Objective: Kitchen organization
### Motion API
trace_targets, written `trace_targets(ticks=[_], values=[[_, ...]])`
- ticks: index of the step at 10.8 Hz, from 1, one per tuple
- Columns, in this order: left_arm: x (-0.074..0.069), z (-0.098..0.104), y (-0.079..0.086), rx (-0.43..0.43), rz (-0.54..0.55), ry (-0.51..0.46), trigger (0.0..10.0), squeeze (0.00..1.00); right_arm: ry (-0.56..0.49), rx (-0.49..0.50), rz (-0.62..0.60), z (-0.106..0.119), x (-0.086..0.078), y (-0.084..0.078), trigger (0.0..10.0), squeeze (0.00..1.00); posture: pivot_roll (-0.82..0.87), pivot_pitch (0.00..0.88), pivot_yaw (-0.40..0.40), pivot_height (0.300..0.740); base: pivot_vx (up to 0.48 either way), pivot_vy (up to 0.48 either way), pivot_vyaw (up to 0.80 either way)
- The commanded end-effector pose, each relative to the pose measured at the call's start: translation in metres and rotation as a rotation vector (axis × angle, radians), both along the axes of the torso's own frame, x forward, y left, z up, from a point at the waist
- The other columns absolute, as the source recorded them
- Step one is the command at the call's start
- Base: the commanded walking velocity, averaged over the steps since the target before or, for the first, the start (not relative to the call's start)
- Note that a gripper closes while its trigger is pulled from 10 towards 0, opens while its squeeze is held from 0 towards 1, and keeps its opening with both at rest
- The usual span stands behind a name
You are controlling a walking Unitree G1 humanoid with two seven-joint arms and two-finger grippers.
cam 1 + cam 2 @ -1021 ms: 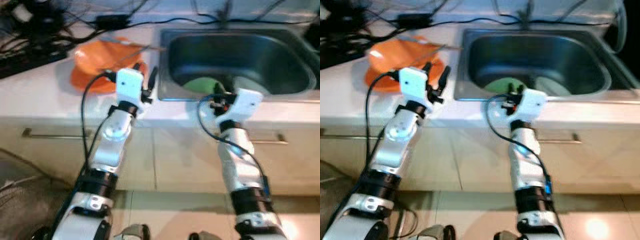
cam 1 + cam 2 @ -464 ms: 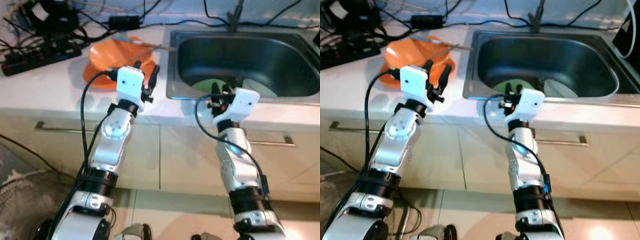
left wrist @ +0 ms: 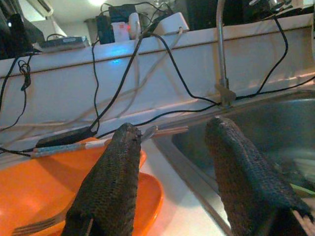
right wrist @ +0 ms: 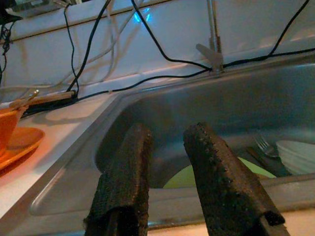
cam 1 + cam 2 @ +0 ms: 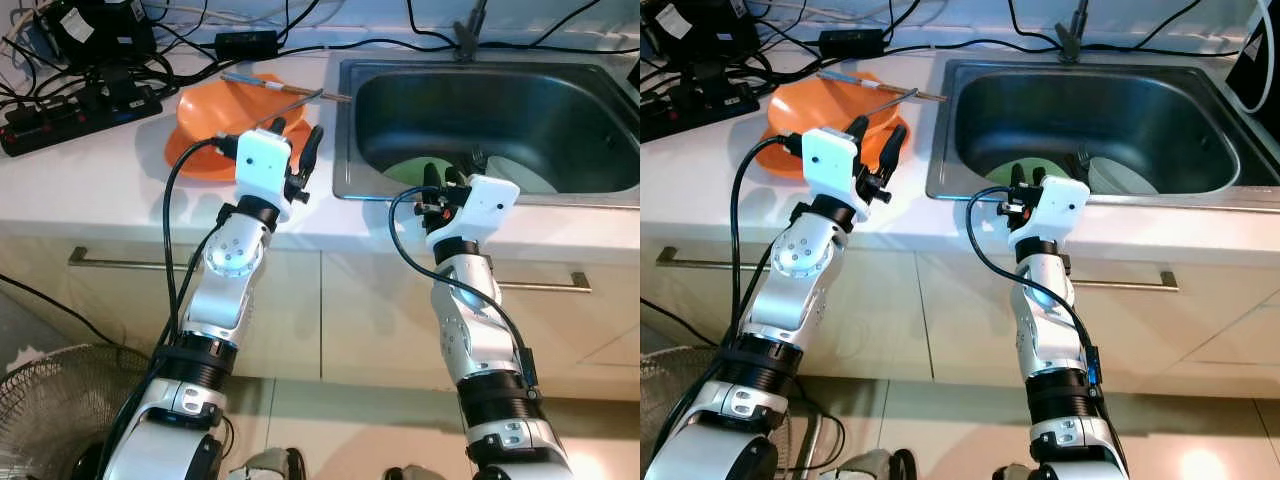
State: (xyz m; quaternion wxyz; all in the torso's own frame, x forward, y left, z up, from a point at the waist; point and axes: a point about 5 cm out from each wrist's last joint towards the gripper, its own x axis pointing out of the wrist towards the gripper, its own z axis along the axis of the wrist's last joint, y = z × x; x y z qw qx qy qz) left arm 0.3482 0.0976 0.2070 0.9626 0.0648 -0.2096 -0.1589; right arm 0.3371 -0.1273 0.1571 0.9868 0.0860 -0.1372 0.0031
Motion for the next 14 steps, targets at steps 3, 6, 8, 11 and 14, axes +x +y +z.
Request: trace_targets(ticks=[3, 6, 8, 11, 14], values=[[0.0012, 0.0024, -0.0017, 0.017, -0.010, -0.014, 10.0, 0.00, -0.007, 0.000, 0.001, 0.0015, 0.0017, 0.0017, 10.0, 0.00, 0.01, 0.066, 0.055, 0.740, 0.175, 0.000, 0.14], [0.0015, 0.0033, -0.0024, 0.018, -0.016, -0.017, 10.0, 0.00, -0.009, 0.006, -0.002, 0.0014, 0.0021, 0.0023, 10.0, 0.00, 0.01, 0.067, 0.056, 0.740, 0.292, 0.000, 0.00], [0.0017, 0.0035, -0.0024, 0.020, -0.016, -0.019, 10.0, 0.00, -0.011, 0.014, -0.004, 0.0019, 0.0025, 0.0011, 10.0, 0.00, 0.01, 0.065, 0.056, 0.740, 0.298, 0.000, 0.00], [0.0012, 0.0043, -0.0036, 0.024, -0.024, -0.026, 10.0, 0.00, -0.015, 0.004, 0.001, 0.0020, 0.0023, 0.0029, 10.0, 0.00, 0.01, 0.063, 0.057, 0.740, 0.301, 0.000, 0.00], [0.0011, 0.0047, -0.0041, 0.024, -0.027, -0.029, 10.0, 0.00, -0.017, -0.005, 0.003, 0.0019, 0.0023, 0.0030, 10.0, 0.00, 0.01, 0.065, 0.056, 0.740, 0.300, 0.000, 0.00]])
